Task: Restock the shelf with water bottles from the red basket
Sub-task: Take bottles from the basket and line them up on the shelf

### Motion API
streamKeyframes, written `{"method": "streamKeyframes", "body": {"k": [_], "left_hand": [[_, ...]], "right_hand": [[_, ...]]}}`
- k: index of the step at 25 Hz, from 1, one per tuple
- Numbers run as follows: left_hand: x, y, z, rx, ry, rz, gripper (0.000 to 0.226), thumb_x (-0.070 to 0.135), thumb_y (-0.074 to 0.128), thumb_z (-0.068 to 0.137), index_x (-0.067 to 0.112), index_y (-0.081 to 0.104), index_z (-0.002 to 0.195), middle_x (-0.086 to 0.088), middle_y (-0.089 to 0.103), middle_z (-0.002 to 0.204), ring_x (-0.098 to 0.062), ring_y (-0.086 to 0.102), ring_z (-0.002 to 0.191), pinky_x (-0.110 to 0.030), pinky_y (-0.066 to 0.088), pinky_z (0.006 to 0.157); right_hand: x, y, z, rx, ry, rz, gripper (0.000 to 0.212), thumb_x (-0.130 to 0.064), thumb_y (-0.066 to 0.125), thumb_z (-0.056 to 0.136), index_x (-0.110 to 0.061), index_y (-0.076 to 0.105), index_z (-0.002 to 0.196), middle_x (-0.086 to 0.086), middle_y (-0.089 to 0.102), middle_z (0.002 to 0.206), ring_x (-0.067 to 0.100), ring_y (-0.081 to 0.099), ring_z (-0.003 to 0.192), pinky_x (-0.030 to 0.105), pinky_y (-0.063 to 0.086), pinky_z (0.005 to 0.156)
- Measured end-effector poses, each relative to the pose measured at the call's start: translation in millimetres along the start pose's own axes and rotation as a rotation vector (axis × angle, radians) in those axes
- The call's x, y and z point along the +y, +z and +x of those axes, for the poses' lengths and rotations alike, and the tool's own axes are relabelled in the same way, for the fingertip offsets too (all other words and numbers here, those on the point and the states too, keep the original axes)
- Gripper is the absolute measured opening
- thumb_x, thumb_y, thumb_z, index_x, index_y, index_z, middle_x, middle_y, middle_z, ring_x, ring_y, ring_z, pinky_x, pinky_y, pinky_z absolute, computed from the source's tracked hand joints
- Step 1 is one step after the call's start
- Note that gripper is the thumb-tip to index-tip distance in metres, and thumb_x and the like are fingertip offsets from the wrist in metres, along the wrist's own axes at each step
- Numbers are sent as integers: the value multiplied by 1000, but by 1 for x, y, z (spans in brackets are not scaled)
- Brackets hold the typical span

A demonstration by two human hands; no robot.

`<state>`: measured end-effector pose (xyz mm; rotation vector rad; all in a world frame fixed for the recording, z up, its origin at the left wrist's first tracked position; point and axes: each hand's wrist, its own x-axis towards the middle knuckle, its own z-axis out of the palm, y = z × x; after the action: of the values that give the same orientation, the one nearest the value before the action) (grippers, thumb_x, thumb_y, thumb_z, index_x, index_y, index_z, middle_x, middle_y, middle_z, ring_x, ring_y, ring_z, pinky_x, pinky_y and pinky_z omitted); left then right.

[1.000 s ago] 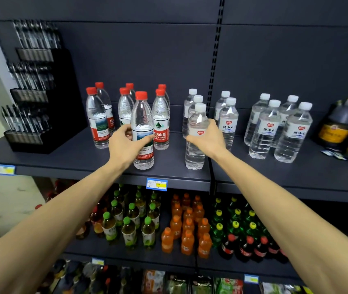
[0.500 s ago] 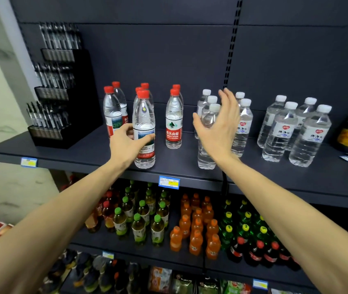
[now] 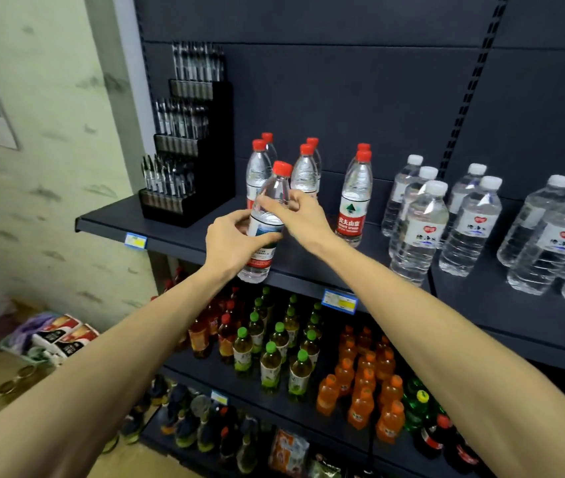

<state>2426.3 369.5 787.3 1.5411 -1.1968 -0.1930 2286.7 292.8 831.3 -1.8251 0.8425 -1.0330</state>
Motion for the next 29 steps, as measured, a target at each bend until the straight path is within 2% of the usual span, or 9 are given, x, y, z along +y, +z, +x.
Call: {"method": "streamKeyframes", "body": {"k": [4,7,13,16,19,22,24,26,29], "left_hand": [[-15,-19,0,13,13,7,61,57,90,61,29,75,114,15,78,97,4,71,91,-31,60,88],[-30,-40,5,42,-12,-37,73,55,87,70,21,66,131,11,73,114,-2,68,104,-27,56,96],[-70,-96,27,131,-117,76,63,55,73,87,15,61,135,4,66,128,-13,62,113,-32,50,100],[-85,-109,43,152,-150,117,56,51,69,92,14,63,133,2,67,124,-13,62,109,-29,47,95],[-98,-112,52,160,-185,140,53,49,67,93,13,63,133,4,65,113,-15,62,107,-34,49,98],[-108,-107,54,146,-188,182,46,41,67,95,13,64,131,4,64,105,-17,62,103,-34,48,93],[-112,-102,54,121,-162,226,42,37,68,95,14,64,129,6,62,99,-17,61,99,-31,46,88],[-116,-99,53,90,-148,255,40,38,68,94,17,65,128,14,58,92,-16,61,97,-32,48,88],[-125,-97,52,69,-146,249,38,37,68,94,18,64,127,21,55,92,-17,64,97,-38,52,93]], "right_hand": [[-3,27,14,-42,-7,-6,33,-38,88,76,-28,66,98,-5,79,95,7,75,89,29,61,85],[-13,42,28,-5,20,44,46,-40,89,72,-26,59,104,-1,78,100,13,75,93,41,60,90],[-7,56,62,-36,-8,-66,53,-35,85,79,-27,50,118,3,71,113,15,69,105,34,54,98],[0,56,76,-30,-27,-74,45,-32,80,84,-28,58,123,-7,69,114,10,66,106,28,51,96],[4,56,84,-27,-3,-94,42,-38,73,84,-30,63,123,-11,71,112,9,67,104,34,53,97],[11,64,84,47,2,-238,68,-69,75,70,-34,61,127,-12,69,118,9,66,107,33,53,94],[17,72,81,141,17,-347,79,-79,72,62,-31,60,122,-11,68,117,13,66,107,38,55,91],[22,78,80,166,49,-357,73,-77,71,64,-29,59,117,-10,70,113,15,68,104,40,56,91],[26,79,84,82,81,-257,72,-70,71,67,-30,57,124,-9,70,117,16,67,107,41,55,96]]}}
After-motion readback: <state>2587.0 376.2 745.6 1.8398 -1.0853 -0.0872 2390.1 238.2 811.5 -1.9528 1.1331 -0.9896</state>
